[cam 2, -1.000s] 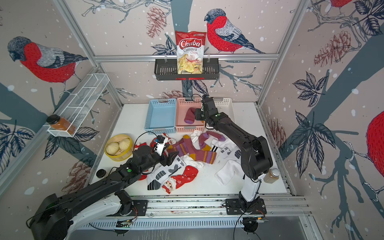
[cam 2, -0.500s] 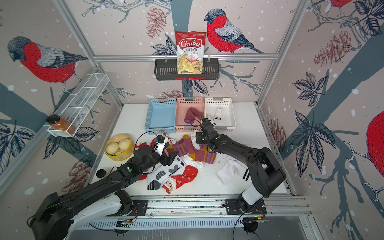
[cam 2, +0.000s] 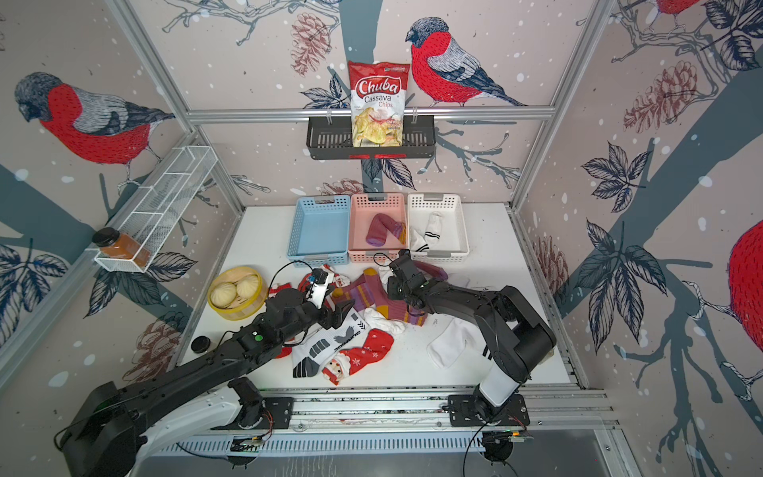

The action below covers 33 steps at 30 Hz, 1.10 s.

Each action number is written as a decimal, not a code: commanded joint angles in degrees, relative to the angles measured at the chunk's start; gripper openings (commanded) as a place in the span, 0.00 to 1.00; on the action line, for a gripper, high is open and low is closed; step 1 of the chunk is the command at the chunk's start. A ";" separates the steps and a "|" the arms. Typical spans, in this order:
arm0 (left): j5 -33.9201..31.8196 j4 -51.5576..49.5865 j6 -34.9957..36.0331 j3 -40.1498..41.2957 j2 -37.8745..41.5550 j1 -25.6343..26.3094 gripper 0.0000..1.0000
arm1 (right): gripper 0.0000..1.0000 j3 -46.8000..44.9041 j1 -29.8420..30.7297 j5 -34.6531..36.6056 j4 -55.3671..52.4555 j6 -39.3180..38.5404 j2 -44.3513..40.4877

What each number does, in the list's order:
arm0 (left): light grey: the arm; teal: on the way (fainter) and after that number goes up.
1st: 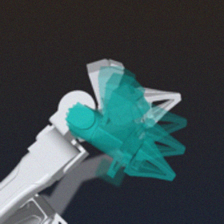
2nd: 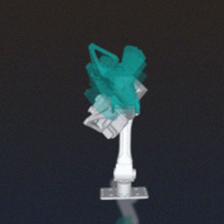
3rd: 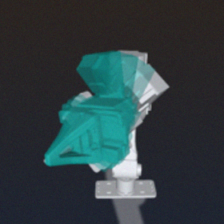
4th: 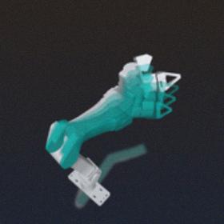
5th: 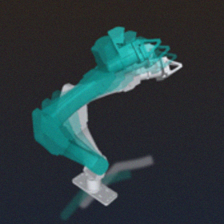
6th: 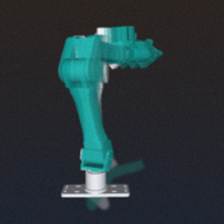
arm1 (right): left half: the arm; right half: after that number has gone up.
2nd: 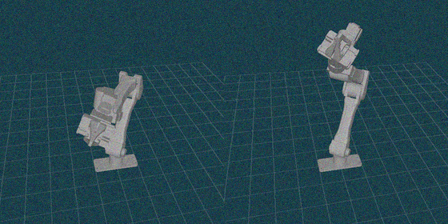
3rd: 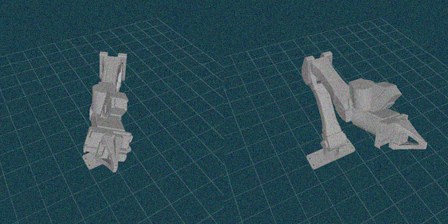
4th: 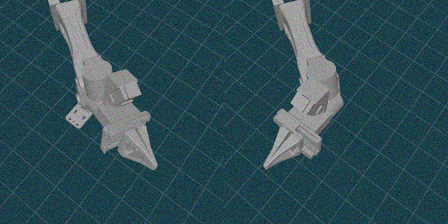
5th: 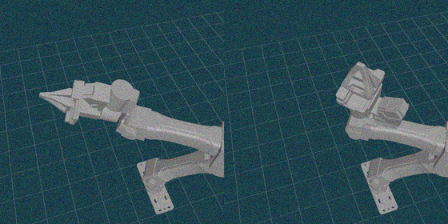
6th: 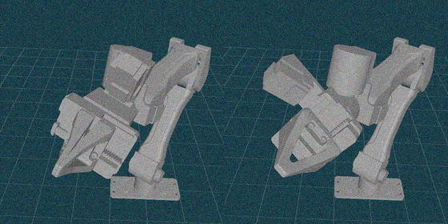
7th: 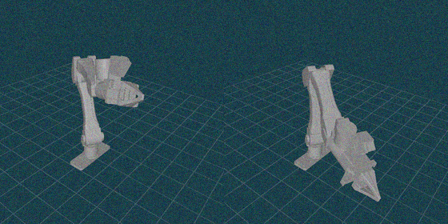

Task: Sort the socks into the basket by color
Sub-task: Pick up the sock at the center of the board.

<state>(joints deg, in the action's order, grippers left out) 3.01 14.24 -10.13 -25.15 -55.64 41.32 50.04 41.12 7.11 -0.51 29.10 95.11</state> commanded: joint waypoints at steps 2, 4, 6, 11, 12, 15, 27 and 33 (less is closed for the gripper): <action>-0.02 1.30 -0.29 0.08 0.27 0.06 0.85 | 0.44 0.01 0.10 2.11 0.56 1.40 1.08; 0.07 1.32 -0.24 0.01 0.34 0.03 0.85 | 0.42 0.31 0.10 2.45 0.27 1.42 1.60; 0.07 1.21 -0.30 0.01 0.35 0.07 0.86 | 0.42 0.71 0.14 2.89 -0.23 1.47 2.18; -0.02 1.01 -0.25 0.12 0.66 0.07 0.86 | 0.31 1.52 -0.07 3.48 -0.93 1.13 3.27; -0.05 0.98 -0.25 0.11 0.70 0.08 0.86 | 0.24 1.63 -0.14 3.43 -1.06 1.05 3.29; -0.15 0.84 -0.24 0.19 0.96 0.08 0.86 | 0.13 1.69 -0.25 3.19 -1.20 0.74 2.78; -0.19 0.87 -0.32 0.31 1.24 0.07 0.87 | 0.06 3.46 -0.25 6.52 -5.93 -1.30 -4.49; -0.10 1.10 -0.56 0.53 1.41 0.06 0.88 | 0.06 5.35 -0.26 8.78 -8.39 -2.66 -8.49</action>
<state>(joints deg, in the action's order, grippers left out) 2.98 14.02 -10.26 -24.80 -54.43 41.32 54.33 40.84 13.32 -6.94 28.03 88.18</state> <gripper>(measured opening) 0.873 0.063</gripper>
